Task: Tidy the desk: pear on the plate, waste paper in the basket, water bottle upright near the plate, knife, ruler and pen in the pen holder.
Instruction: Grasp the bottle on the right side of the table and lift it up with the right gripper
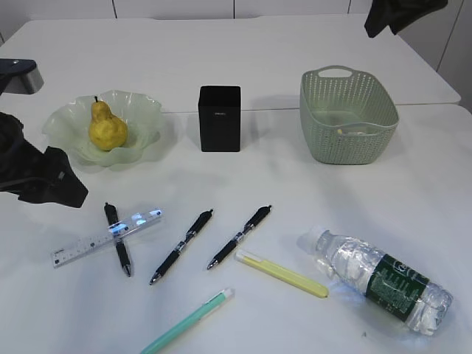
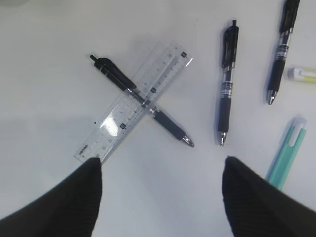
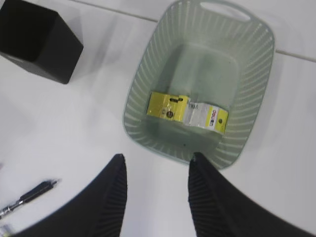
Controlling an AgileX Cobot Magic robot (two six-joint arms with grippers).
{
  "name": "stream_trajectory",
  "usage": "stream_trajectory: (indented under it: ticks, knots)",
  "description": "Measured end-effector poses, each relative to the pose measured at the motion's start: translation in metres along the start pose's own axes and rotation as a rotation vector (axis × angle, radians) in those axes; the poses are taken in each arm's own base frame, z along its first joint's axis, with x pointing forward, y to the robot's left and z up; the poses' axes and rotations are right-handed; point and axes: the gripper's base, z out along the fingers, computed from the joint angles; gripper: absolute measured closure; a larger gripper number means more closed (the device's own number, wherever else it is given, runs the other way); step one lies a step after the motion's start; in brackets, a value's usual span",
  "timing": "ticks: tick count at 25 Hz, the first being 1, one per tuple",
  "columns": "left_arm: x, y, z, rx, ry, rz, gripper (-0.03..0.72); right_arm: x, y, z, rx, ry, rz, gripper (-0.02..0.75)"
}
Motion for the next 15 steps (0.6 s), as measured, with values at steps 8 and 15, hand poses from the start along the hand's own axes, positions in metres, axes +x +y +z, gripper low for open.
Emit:
stream_trajectory:
  ticks: [8,15]
  knots:
    - [0.0,0.0,0.0,0.003,-0.001,-0.004,0.151,0.032,0.011,-0.023,-0.024,0.057,-0.013,0.396]
    - [0.0,-0.001,0.0,0.007,0.005,-0.007,0.151,0.053,0.027,-0.055,-0.084,0.033,-0.035,0.396]
